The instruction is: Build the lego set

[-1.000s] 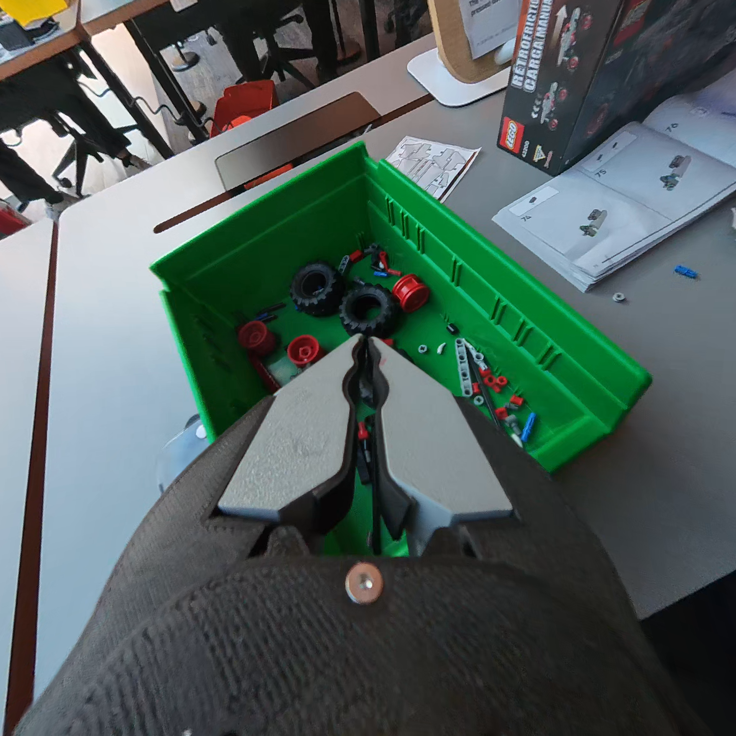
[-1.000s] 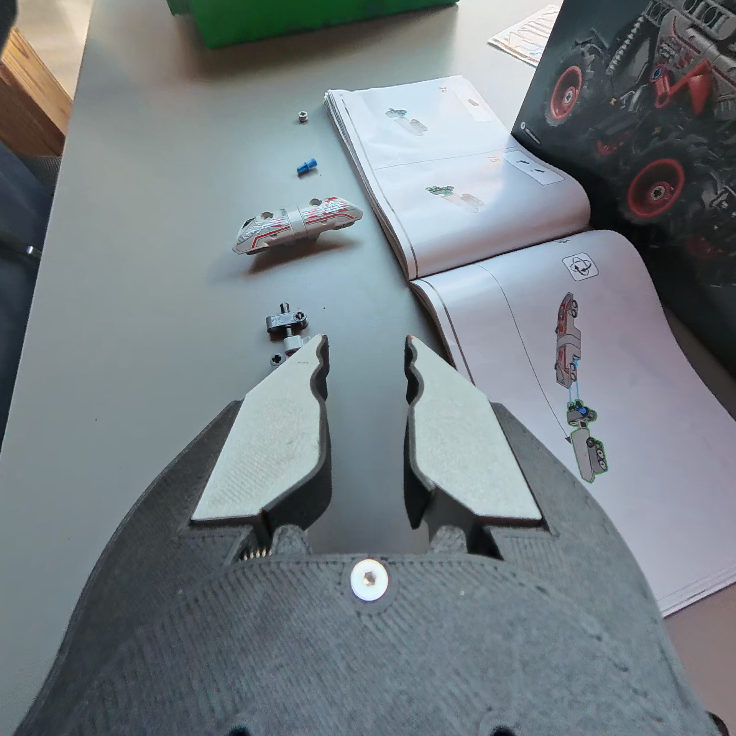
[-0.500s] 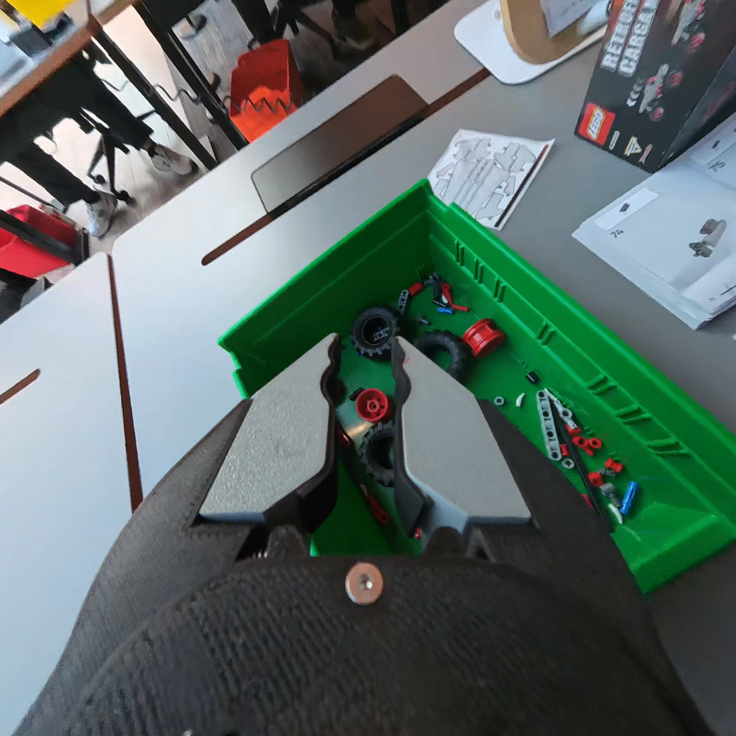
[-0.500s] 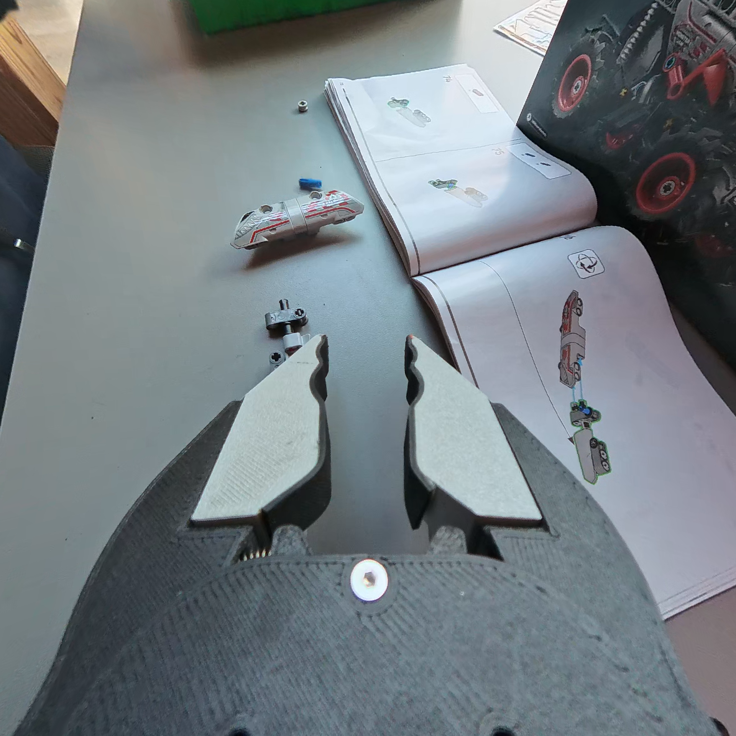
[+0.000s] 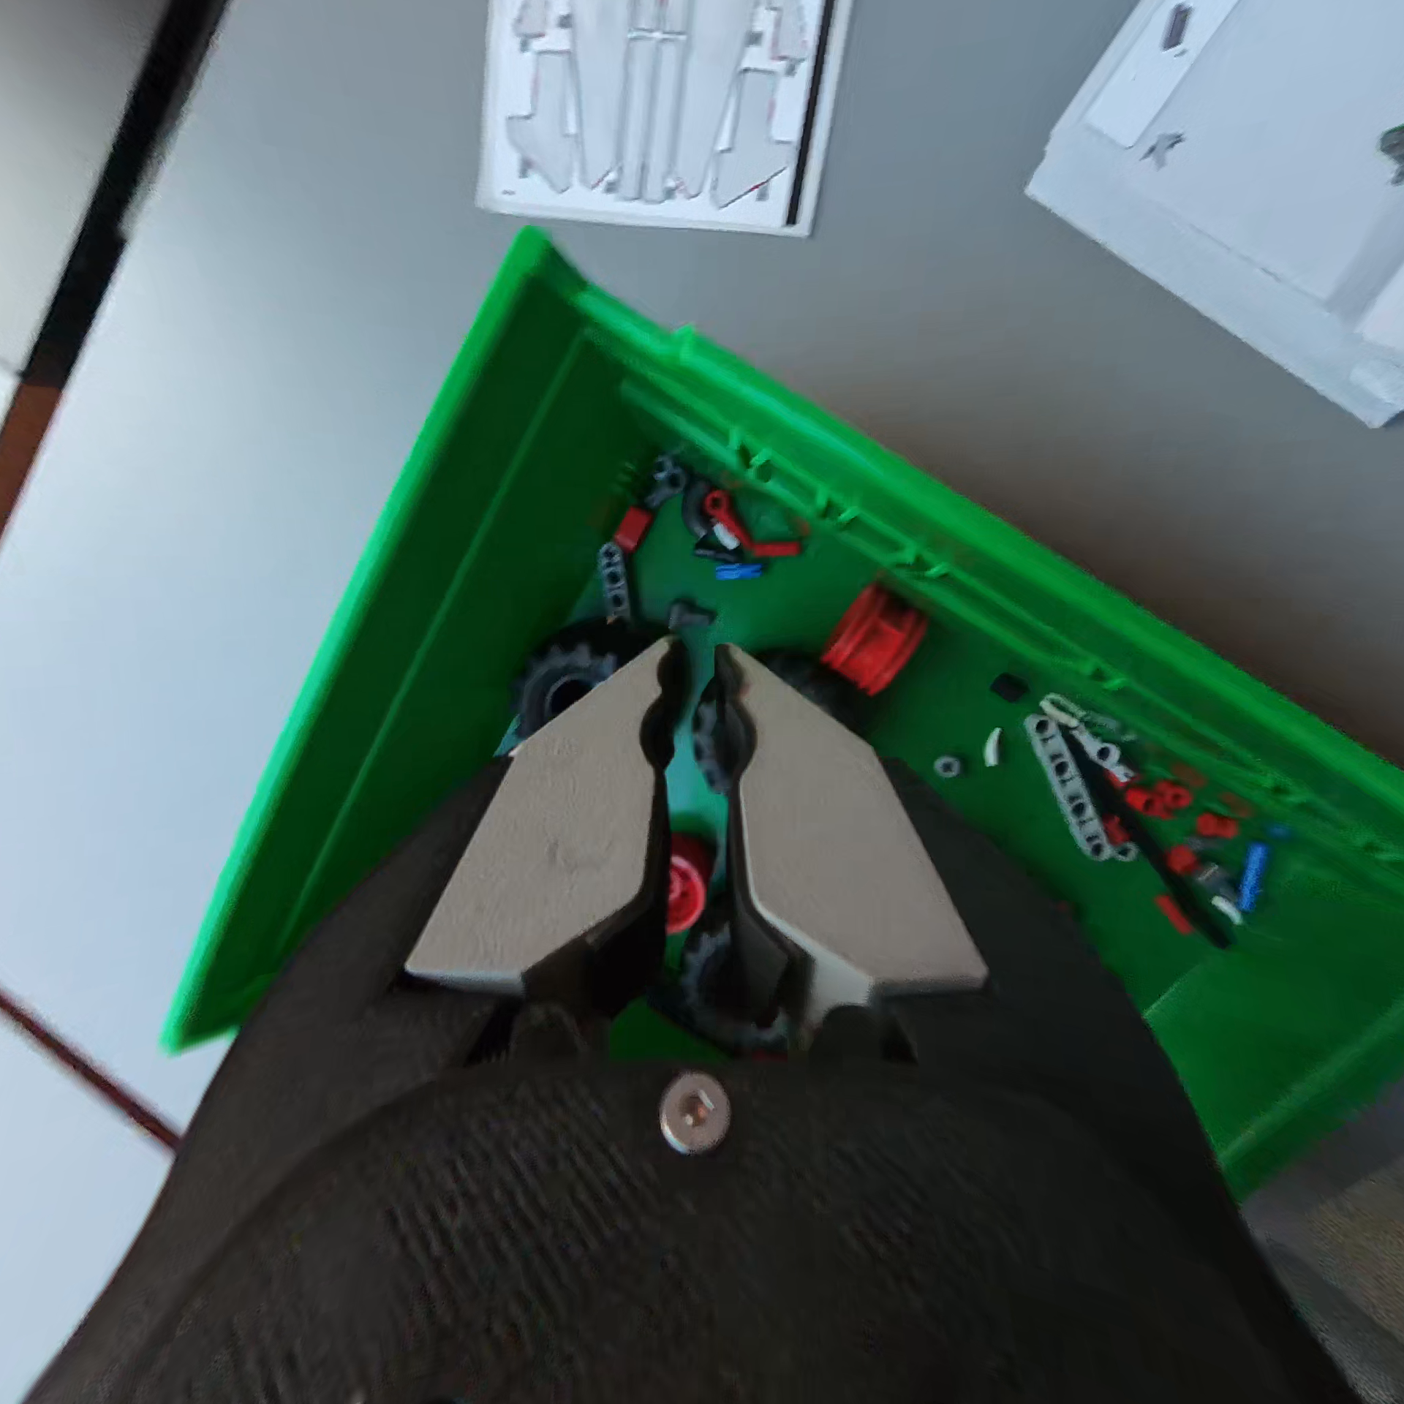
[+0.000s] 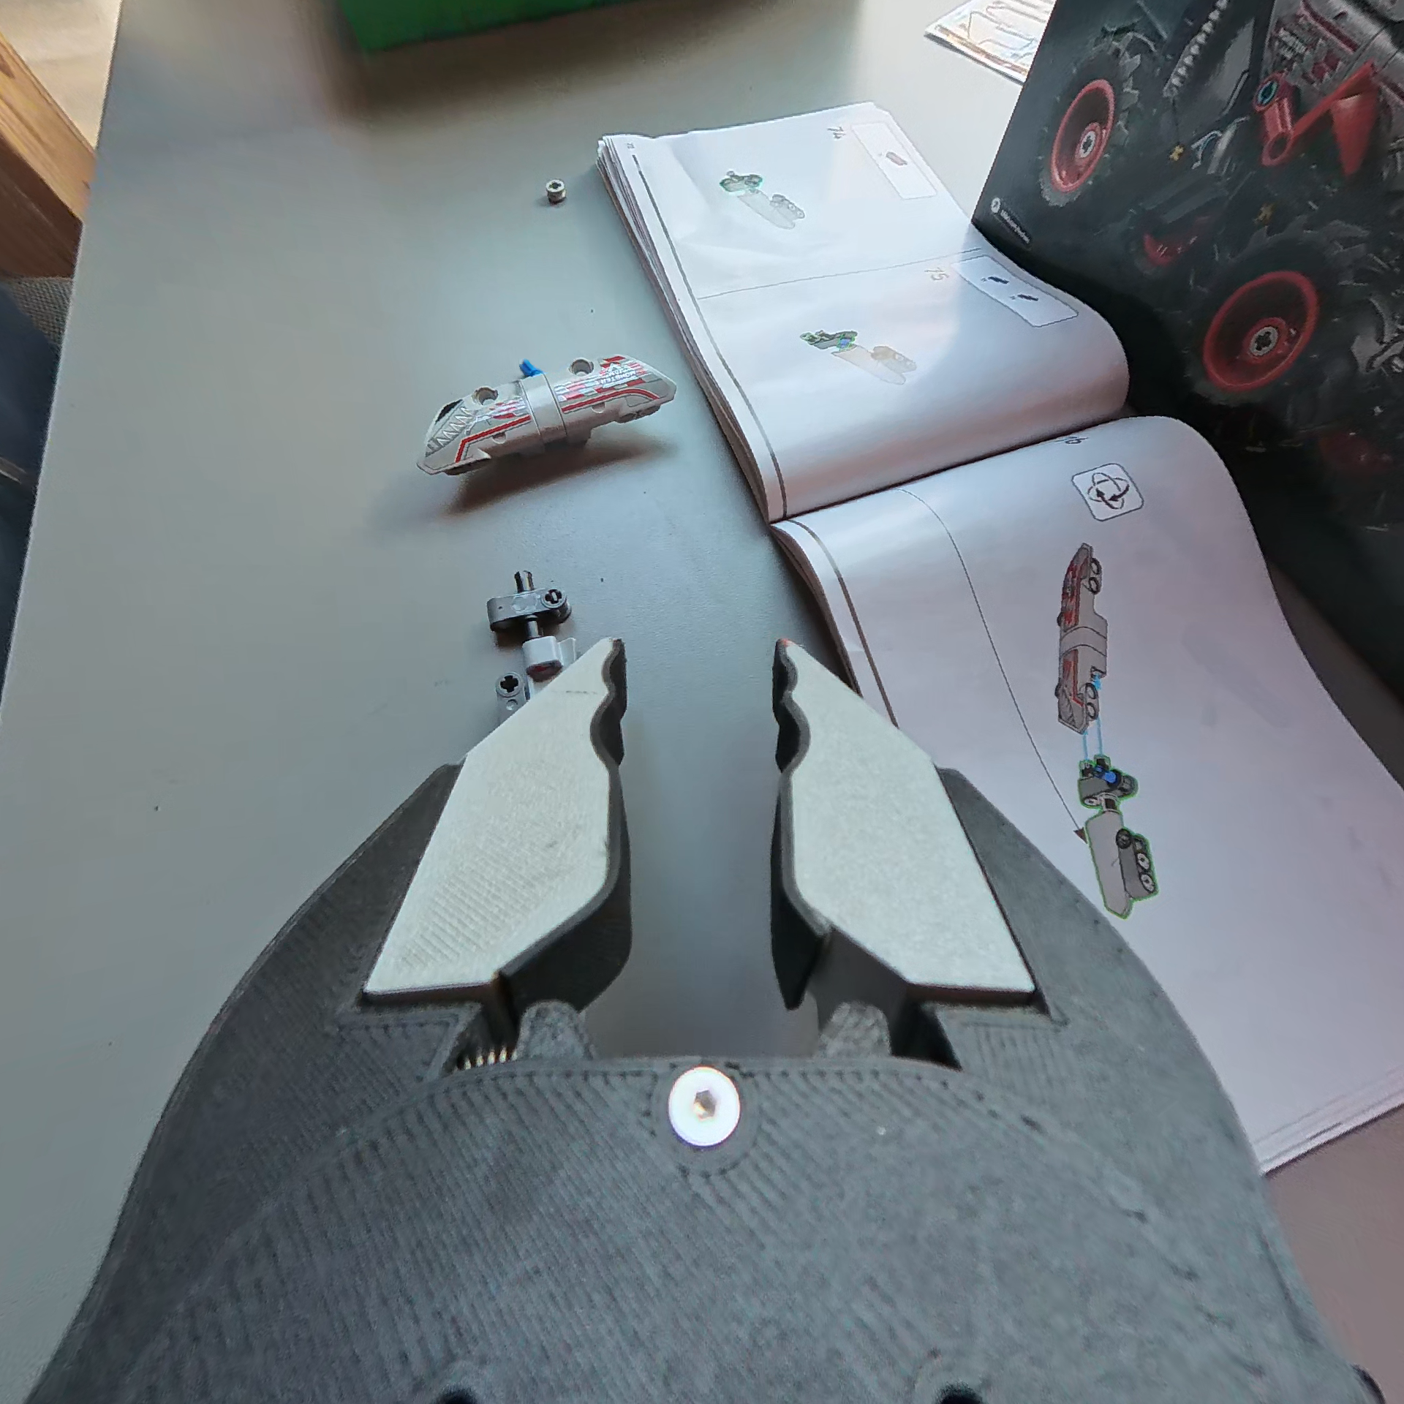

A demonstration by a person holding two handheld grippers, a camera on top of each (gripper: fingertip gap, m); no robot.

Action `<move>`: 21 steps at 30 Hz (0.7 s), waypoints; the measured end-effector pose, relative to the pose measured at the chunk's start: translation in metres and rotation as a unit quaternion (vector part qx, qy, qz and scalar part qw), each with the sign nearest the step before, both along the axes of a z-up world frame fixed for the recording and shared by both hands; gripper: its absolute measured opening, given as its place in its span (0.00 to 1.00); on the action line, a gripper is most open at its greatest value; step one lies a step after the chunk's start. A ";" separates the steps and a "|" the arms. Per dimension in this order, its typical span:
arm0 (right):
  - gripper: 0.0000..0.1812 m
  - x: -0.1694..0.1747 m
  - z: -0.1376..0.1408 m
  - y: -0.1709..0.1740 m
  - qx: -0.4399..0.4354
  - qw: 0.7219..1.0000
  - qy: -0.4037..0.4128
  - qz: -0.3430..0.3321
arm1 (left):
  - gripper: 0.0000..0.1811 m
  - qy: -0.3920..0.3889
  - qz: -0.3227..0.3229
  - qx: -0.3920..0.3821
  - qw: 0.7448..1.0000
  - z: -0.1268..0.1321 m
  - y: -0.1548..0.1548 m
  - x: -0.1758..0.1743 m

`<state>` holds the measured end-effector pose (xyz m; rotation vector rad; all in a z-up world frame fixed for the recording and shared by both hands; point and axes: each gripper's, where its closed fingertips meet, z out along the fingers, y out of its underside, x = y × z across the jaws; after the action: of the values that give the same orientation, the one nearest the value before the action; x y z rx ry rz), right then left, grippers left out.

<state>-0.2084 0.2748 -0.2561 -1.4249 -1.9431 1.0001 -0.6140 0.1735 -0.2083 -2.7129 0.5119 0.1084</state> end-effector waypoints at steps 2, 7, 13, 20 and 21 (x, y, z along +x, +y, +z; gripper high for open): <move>0.20 0.000 0.000 0.001 0.001 1.000 0.001 -0.002 | 0.03 -0.038 -0.019 -0.007 0.999 -0.015 0.008 0.015; 0.20 0.000 0.000 0.001 0.001 1.000 -0.001 -0.003 | 0.03 -0.020 -0.037 -0.068 0.997 -0.057 0.008 0.019; 0.19 0.000 0.000 0.002 -0.001 1.000 -0.002 -0.005 | 0.02 0.005 -0.034 -0.046 0.998 -0.052 0.022 0.013; 0.19 -0.001 -0.001 0.002 -0.004 1.000 -0.004 -0.007 | 0.03 0.005 -0.017 -0.050 0.999 -0.057 0.034 0.001; 0.19 -0.001 -0.001 0.003 -0.004 1.000 -0.003 -0.007 | 0.03 0.002 -0.015 -0.052 0.999 -0.059 0.034 0.001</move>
<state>-0.2091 0.2773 -0.2566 -1.4460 -1.9327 0.9986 -0.6127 0.2078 -0.2669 -2.8048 0.5749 0.0813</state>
